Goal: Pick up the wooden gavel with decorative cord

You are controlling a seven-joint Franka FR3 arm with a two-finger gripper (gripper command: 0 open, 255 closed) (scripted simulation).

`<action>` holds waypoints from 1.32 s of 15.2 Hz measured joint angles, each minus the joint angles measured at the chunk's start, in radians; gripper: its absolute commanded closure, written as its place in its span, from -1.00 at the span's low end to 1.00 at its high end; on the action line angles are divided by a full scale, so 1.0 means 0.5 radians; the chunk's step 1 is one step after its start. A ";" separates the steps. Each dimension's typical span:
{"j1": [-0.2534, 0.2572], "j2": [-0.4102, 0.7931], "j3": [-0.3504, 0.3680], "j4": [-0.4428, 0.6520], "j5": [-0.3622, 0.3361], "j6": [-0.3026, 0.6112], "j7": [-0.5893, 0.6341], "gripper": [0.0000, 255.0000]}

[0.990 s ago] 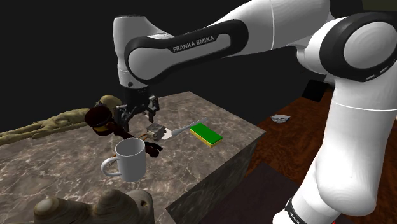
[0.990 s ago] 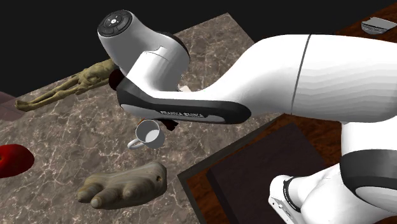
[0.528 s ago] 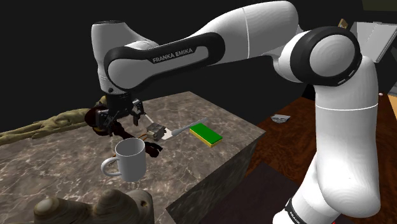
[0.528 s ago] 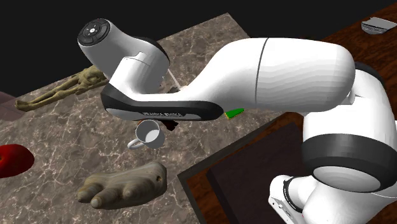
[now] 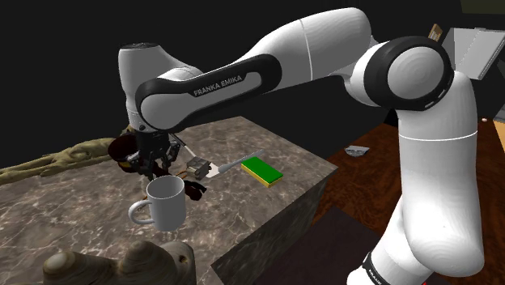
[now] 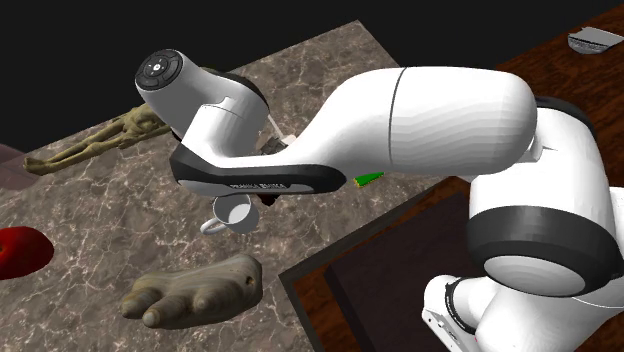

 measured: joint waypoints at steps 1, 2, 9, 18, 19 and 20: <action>0.000 0.000 0.000 0.001 -0.001 0.001 0.000 1.00; 0.001 0.001 0.000 0.001 -0.001 0.001 0.000 1.00; 0.000 0.000 0.001 0.012 0.001 -0.011 -0.004 1.00; 0.002 -0.053 0.018 0.161 0.039 -0.209 -0.040 1.00; 0.000 -0.059 0.019 0.181 0.044 -0.234 -0.048 1.00; 0.003 -0.060 0.020 0.208 0.046 -0.262 -0.051 1.00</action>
